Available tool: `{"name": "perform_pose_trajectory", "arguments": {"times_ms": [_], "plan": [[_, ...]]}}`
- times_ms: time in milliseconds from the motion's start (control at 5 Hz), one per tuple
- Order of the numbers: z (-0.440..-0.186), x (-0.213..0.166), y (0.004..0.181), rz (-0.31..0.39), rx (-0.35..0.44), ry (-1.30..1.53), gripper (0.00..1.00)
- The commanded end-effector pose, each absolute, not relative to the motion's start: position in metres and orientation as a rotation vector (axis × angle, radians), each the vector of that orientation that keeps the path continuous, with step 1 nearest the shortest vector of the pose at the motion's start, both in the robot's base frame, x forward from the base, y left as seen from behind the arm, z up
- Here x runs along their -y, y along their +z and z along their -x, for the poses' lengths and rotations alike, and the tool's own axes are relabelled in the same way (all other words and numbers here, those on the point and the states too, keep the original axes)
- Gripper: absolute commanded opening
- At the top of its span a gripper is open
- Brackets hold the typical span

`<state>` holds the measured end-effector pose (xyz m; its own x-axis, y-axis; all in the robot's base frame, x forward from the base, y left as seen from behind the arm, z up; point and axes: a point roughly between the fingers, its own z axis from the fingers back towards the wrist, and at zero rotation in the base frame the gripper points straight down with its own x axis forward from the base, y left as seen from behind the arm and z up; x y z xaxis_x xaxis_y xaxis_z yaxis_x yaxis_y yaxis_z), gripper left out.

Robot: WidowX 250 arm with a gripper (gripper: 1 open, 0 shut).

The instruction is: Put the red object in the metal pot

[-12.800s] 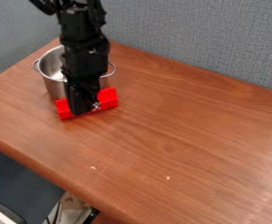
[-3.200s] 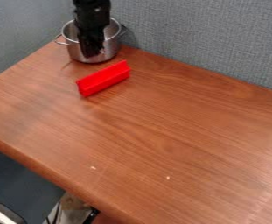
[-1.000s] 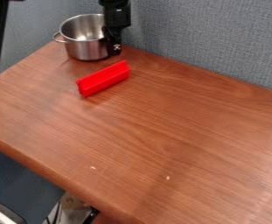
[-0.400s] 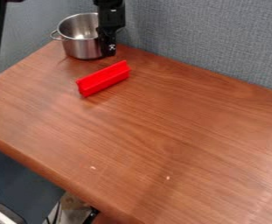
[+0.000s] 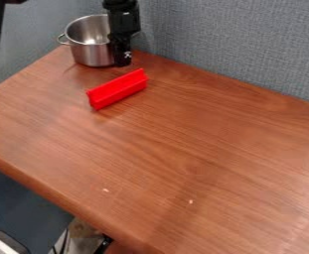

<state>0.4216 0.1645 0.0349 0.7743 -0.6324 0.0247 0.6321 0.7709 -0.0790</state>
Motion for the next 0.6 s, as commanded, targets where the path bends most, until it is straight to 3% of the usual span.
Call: {"name": "perform_pose_trajectory", "arguments": {"times_ms": [0,200,400], "plan": [[-0.428,-0.178,0.060,0.090,0.066,-0.750,1.00],[-0.432,-0.186,0.069,0.117,0.099,-0.836,1.00],[-0.433,-0.178,0.083,0.109,0.127,-0.737,0.00]]}}
